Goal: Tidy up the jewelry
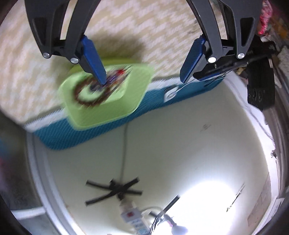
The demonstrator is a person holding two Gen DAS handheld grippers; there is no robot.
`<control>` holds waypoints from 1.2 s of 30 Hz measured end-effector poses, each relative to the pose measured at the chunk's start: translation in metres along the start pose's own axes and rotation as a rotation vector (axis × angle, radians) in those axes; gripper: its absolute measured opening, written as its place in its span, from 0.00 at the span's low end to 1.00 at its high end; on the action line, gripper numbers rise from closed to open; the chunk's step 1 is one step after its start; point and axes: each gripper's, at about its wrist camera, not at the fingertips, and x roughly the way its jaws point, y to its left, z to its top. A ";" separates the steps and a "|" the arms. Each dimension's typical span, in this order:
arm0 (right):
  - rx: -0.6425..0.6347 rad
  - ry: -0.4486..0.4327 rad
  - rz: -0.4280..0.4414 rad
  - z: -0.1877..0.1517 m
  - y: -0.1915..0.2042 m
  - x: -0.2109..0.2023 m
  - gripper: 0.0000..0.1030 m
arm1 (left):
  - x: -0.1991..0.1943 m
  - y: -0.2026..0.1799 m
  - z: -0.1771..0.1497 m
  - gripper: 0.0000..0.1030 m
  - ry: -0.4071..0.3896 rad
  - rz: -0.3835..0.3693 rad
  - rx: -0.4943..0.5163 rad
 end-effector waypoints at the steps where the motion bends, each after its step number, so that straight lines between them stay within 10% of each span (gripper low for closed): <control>1: 0.013 0.025 0.015 -0.008 0.004 0.006 0.58 | -0.006 0.003 -0.009 0.64 -0.003 0.024 0.011; 12: -0.029 0.177 -0.005 -0.049 0.042 0.046 0.58 | -0.056 0.042 -0.079 0.64 -0.074 0.219 0.072; 36: -0.039 0.147 -0.024 -0.053 0.044 0.047 0.58 | -0.058 0.042 -0.088 0.64 -0.104 0.210 0.045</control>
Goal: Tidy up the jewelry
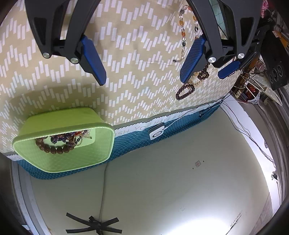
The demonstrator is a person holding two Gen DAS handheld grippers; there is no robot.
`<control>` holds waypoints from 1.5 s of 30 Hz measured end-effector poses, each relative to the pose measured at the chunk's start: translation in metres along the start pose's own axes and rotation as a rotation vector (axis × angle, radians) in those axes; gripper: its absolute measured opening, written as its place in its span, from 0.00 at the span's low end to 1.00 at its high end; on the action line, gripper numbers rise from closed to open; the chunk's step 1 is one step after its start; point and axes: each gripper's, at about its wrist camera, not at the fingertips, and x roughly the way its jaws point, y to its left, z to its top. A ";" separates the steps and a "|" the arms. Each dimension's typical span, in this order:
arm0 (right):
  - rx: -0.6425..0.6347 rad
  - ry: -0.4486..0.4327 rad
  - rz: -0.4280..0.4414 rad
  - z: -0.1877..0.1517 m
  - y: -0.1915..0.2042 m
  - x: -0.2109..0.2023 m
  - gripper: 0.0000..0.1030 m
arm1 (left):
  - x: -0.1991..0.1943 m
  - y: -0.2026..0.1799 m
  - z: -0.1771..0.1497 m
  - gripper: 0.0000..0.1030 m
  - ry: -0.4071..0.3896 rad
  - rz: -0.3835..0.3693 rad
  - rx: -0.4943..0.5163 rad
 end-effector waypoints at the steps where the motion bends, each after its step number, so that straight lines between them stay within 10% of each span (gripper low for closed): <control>1: 0.002 -0.001 0.002 0.000 0.000 0.000 0.58 | 0.000 -0.001 0.000 0.64 -0.001 0.002 0.001; 20: -0.001 -0.002 0.015 0.000 0.000 -0.001 0.58 | -0.003 0.004 0.000 0.64 -0.009 -0.018 -0.014; 29: -0.024 0.033 0.047 0.002 0.004 0.007 0.58 | -0.039 0.090 -0.005 0.64 0.037 -0.043 -0.226; 35: -0.084 0.192 0.147 0.005 0.025 0.038 0.28 | -0.040 0.114 -0.010 0.64 0.071 -0.020 -0.266; 45: -0.416 0.390 0.208 -0.005 0.111 0.096 0.14 | -0.015 0.107 -0.009 0.47 0.139 -0.134 -0.317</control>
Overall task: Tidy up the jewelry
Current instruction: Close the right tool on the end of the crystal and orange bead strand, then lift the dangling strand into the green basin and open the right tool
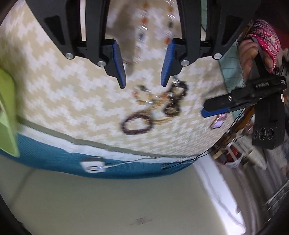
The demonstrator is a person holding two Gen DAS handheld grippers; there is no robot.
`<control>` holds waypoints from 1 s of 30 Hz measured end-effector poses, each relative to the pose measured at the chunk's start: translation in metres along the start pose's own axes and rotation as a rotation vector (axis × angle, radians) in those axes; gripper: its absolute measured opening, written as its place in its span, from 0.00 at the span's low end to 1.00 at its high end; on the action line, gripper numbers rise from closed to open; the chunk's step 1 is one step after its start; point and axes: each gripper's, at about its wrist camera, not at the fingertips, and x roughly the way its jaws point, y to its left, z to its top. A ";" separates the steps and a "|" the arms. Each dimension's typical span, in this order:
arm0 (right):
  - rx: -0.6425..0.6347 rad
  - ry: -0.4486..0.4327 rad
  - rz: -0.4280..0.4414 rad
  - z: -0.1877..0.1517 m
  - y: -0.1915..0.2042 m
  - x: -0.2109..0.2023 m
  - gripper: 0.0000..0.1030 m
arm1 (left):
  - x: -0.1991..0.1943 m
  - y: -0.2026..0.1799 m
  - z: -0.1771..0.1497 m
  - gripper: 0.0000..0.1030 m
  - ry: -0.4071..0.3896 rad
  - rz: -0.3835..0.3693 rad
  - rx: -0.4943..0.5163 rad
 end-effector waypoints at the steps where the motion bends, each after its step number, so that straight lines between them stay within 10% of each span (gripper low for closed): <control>1: -0.030 0.007 0.012 0.001 0.008 0.002 0.14 | -0.003 0.002 -0.003 0.47 -0.003 0.000 -0.010; 10: -0.188 0.078 -0.057 -0.024 0.018 0.004 0.00 | -0.015 0.003 -0.013 0.47 0.005 -0.006 -0.005; 17: 0.078 -0.115 -0.021 -0.018 -0.034 -0.074 0.00 | 0.012 -0.061 -0.018 0.66 0.049 -0.008 0.233; 30: 0.058 -0.388 -0.033 0.020 -0.025 -0.190 0.00 | 0.060 -0.182 0.018 0.78 -0.002 -0.159 0.462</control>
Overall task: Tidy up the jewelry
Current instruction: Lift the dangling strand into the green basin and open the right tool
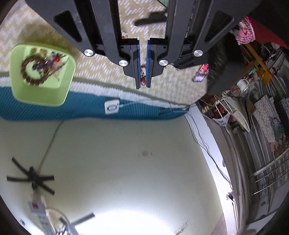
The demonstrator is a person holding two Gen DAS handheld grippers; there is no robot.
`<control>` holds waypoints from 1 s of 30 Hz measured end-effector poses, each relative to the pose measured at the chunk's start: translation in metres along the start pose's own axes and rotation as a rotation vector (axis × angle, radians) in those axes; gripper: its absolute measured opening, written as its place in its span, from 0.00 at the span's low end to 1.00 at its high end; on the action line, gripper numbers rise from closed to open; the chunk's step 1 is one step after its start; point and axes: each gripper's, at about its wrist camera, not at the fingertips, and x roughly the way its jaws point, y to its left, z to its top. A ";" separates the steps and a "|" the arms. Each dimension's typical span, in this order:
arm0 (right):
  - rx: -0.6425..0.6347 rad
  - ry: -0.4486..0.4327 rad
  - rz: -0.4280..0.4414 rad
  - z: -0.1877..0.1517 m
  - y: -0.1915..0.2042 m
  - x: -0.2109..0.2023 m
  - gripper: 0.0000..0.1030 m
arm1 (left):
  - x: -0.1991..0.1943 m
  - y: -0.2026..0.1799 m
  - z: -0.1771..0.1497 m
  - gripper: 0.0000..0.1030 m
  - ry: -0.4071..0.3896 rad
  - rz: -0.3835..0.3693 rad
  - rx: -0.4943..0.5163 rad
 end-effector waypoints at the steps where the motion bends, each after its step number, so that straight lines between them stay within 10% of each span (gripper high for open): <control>1: -0.005 -0.011 -0.001 0.004 0.001 -0.004 0.00 | 0.005 -0.005 0.007 0.73 -0.011 -0.016 0.025; 5: -0.026 -0.058 -0.022 0.020 0.001 -0.021 0.00 | 0.019 -0.012 0.032 0.05 0.008 -0.126 0.056; 19: 0.019 -0.243 -0.155 0.101 -0.065 -0.080 0.00 | 0.032 -0.016 0.178 0.05 -0.106 -0.124 0.070; 28: 0.157 -0.136 -0.185 0.052 -0.141 -0.026 0.00 | 0.122 -0.012 0.165 0.05 0.028 -0.082 0.000; 30: 0.228 -0.118 -0.185 0.030 -0.166 -0.006 0.00 | 0.146 -0.007 0.151 0.32 0.104 -0.011 -0.019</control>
